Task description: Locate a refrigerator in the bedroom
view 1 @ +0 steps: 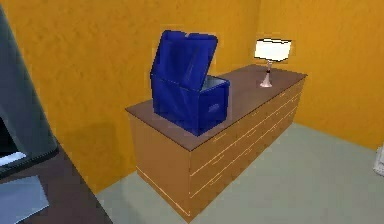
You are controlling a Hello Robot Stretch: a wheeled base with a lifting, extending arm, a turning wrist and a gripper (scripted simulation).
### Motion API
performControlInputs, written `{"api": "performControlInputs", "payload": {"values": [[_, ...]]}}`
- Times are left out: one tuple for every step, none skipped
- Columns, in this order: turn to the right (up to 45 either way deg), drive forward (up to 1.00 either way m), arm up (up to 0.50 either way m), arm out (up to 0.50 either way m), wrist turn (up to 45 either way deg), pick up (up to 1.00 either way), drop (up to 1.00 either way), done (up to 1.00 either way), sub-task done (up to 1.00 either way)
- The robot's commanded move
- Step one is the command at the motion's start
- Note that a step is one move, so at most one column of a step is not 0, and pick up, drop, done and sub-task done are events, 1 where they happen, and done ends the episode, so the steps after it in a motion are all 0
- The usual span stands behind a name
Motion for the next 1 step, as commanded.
{"api": "performControlInputs", "payload": {"values": [[0.0,0.00,0.00,0.00,0.0,0.00,0.00,1.00,0.00]]}}
